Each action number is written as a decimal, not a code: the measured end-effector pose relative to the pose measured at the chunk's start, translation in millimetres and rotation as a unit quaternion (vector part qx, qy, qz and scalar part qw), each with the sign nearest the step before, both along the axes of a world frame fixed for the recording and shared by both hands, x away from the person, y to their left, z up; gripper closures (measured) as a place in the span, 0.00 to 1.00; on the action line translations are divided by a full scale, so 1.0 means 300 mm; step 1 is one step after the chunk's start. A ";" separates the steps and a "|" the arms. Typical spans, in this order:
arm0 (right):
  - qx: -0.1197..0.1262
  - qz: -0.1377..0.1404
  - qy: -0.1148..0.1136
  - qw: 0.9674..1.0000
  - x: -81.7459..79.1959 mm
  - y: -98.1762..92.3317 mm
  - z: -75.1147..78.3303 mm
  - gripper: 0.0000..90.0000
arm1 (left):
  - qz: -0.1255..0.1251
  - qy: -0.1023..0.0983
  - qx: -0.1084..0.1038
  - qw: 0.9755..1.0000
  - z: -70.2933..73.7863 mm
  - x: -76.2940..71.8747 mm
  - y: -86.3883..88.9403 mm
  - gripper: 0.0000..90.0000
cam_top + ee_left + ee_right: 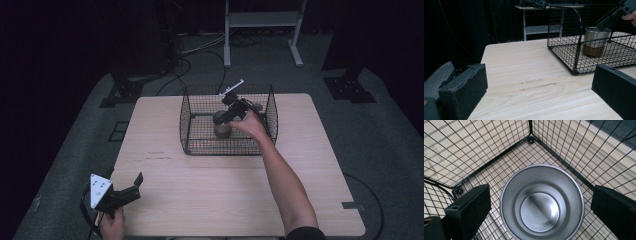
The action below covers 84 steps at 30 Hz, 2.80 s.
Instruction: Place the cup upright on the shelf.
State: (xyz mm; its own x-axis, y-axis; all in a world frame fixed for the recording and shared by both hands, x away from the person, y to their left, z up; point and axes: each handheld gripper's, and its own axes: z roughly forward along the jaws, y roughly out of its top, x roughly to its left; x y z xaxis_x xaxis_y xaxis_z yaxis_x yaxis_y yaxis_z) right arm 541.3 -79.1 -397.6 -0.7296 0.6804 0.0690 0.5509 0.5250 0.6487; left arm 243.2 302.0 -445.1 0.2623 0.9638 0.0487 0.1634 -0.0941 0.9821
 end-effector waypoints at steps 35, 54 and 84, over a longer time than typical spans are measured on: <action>0.084 0.010 -0.035 0.996 -0.163 -0.102 0.175 0.02 | -0.004 0.000 0.002 1.000 0.001 -0.010 -0.009 0.00; 0.106 0.009 -0.037 0.994 -0.258 -0.210 0.199 0.02 | -0.008 0.002 0.009 1.000 0.000 -0.005 -0.019 0.00; 0.105 0.026 -0.065 0.992 -0.468 -0.371 0.160 0.06 | -0.014 0.002 0.012 1.000 0.001 -0.004 -0.032 0.00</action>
